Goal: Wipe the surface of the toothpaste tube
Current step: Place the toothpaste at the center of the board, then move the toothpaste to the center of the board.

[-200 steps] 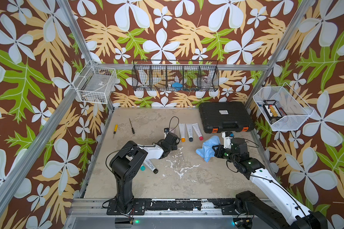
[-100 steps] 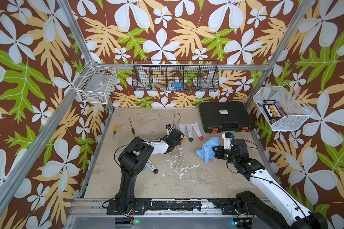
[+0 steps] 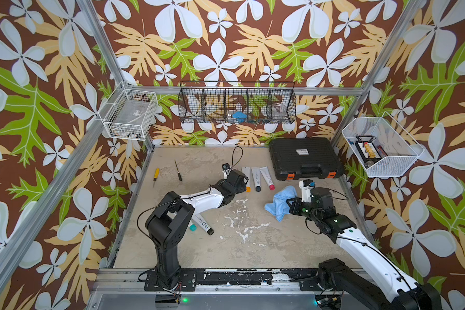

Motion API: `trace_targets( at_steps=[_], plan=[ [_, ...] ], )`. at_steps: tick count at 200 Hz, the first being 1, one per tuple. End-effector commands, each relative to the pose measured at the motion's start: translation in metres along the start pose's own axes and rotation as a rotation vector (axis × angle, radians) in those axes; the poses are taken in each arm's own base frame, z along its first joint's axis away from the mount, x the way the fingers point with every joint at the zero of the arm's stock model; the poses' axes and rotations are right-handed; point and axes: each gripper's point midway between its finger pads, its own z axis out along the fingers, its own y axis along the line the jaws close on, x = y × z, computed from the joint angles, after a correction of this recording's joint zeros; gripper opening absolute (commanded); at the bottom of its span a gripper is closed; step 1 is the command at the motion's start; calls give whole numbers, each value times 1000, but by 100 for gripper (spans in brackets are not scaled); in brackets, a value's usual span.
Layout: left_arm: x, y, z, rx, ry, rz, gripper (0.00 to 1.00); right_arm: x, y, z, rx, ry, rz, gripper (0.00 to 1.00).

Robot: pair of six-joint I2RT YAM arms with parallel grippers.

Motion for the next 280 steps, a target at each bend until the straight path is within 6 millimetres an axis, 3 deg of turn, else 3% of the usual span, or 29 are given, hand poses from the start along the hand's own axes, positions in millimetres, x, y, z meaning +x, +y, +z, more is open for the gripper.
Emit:
trace_targets(
  at_steps=[1, 26, 47, 75, 104, 144, 163, 223, 280],
  plan=[
    [-6, 11, -21, -27, -9, 16, 76, -4, 5, 0, -26, -16, -7, 0],
    [-9, 25, -49, -52, 13, 30, 76, -3, 5, 1, -28, -15, -8, 0],
    [-2, 50, -76, -94, 31, 11, 77, -4, 7, 2, -39, -15, -6, 0],
    [21, 89, -112, -105, 35, -66, 78, -5, 8, 4, -47, -15, -8, 0],
    [57, 118, -130, -117, 127, -115, 78, -1, 7, 8, -50, -3, -3, 0],
    [115, 142, -138, -120, 298, -184, 79, 4, 10, 16, -81, 27, 16, 0],
    [131, 151, -140, -141, 331, -184, 79, 4, 12, 17, -92, 30, 24, 0],
    [156, 161, -143, -177, 371, -167, 78, 3, 12, 18, -90, 29, 10, 0],
    [155, 163, -137, -216, 349, -115, 77, 1, 14, 22, -98, 39, 14, 0]
  ],
)
